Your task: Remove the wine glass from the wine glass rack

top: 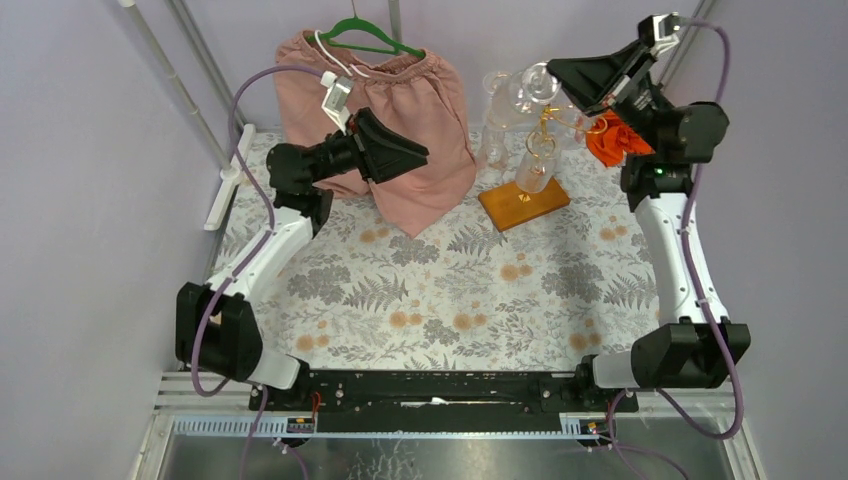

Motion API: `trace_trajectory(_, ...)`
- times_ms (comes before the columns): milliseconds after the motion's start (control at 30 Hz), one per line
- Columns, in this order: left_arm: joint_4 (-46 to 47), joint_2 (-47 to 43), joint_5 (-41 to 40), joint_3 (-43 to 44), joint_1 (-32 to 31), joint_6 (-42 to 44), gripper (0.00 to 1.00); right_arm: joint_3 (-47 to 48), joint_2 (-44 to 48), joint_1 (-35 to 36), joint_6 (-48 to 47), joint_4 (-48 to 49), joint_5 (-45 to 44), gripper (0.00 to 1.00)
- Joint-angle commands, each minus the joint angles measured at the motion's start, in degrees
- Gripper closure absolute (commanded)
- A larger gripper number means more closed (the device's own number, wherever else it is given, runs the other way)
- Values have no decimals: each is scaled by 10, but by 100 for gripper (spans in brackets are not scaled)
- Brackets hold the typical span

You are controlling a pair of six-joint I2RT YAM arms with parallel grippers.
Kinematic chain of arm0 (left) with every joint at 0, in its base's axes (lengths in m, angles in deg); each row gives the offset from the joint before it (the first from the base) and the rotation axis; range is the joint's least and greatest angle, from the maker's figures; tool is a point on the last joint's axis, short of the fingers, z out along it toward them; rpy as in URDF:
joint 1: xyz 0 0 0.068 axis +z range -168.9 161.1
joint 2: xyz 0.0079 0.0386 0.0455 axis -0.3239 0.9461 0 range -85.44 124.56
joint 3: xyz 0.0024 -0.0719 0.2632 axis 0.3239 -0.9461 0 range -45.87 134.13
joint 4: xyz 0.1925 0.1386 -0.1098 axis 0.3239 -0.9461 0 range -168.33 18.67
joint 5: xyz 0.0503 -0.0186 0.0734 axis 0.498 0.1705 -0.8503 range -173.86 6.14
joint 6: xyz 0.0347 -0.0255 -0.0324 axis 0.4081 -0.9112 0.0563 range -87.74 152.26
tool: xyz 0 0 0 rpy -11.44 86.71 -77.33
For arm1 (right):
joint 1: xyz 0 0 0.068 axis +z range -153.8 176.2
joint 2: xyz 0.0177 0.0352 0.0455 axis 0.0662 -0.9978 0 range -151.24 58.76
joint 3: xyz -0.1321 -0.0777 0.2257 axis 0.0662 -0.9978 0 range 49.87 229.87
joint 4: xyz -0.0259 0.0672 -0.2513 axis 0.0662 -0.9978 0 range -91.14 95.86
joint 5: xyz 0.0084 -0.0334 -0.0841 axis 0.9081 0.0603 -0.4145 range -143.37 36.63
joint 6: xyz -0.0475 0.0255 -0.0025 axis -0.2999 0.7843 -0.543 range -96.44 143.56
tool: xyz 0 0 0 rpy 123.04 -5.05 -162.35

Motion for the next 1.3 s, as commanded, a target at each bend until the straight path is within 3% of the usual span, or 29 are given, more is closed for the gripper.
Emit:
trace_trajectory(0,368,63,40,-21,14,-234,52,1,-11,60,41,146,-30,100)
trace_trajectory(67,421,98,31,-11,19,-289,48,-6,-24,88,41,165,-37,100)
trace_trajectory(267,422,103,17,-26,22,-279,21,-21,-54,141,40,212,-53,100)
trace_trajectory(367,422,103,13,-25,29,-285,15,-25,-63,155,36,219,-58,100)
trace_trajectory(933,422,118,-7,-15,40,-305,14,-51,-113,225,28,248,-75,100)
trace_trajectory(1267,422,56,-22,-22,40,-311,18,-83,-177,236,117,409,-115,100)
